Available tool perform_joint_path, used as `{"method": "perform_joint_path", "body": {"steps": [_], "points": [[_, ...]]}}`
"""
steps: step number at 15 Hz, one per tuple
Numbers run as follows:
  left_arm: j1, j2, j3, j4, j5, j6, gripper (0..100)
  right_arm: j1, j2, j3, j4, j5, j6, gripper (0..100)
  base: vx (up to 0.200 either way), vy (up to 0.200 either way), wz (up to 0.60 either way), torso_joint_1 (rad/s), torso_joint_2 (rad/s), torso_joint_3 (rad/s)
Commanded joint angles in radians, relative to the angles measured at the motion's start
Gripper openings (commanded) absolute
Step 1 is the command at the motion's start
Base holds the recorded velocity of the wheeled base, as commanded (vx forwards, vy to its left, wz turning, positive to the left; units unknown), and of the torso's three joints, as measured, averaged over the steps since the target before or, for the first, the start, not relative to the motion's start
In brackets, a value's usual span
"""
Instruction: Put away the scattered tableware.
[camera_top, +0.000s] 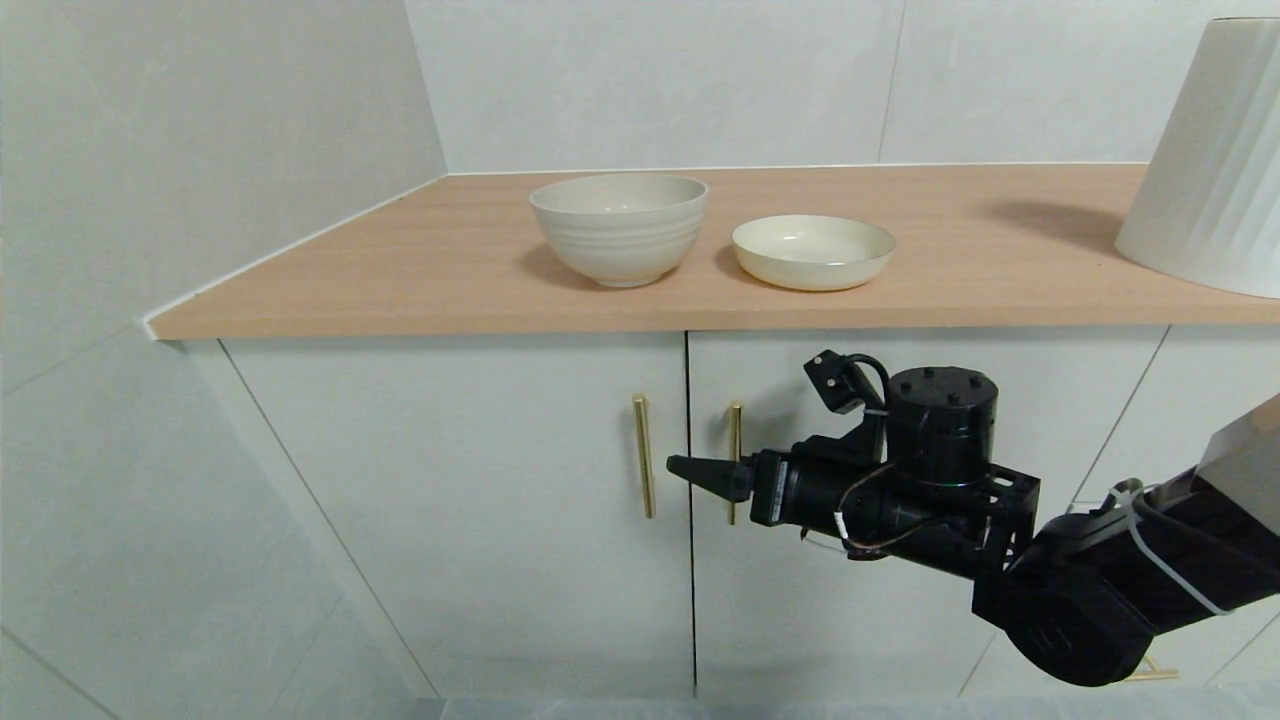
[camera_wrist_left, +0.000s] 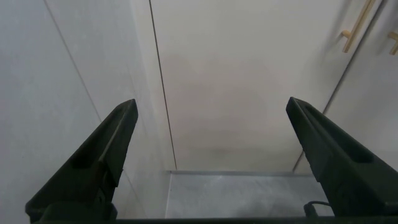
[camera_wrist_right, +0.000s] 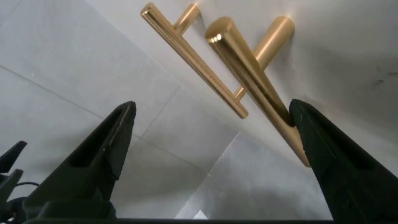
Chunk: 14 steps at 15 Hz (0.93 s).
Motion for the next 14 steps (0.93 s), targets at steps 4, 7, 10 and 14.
{"method": "perform_joint_path", "body": {"steps": [4, 7, 10, 14], "points": [[0.0, 0.0, 0.0, 0.0, 0.0, 0.0, 100, 0.001, -0.041, 0.022, -0.001, 0.036, 0.001, 100, 0.0, 0.0, 0.0, 0.0, 0.0, 0.0], [0.0, 0.0, 0.0, 0.0, 0.0, 0.0, 100, 0.0, -0.072, 0.056, 0.002, 0.096, 0.001, 100, 0.0, 0.0, 0.0, 0.0, 0.0, 0.0], [0.0, 0.0, 0.0, 0.0, 0.0, 0.0, 100, -0.005, -0.101, 0.088, 0.007, 0.177, 0.003, 100, 0.0, 0.0, 0.0, 0.0, 0.0, 0.0], [0.0, 0.0, 0.0, 0.0, 0.0, 0.0, 100, -0.011, -0.138, 0.117, 0.01, 0.247, 0.009, 100, 0.0, 0.0, 0.0, 0.0, 0.0, 0.0]]}}
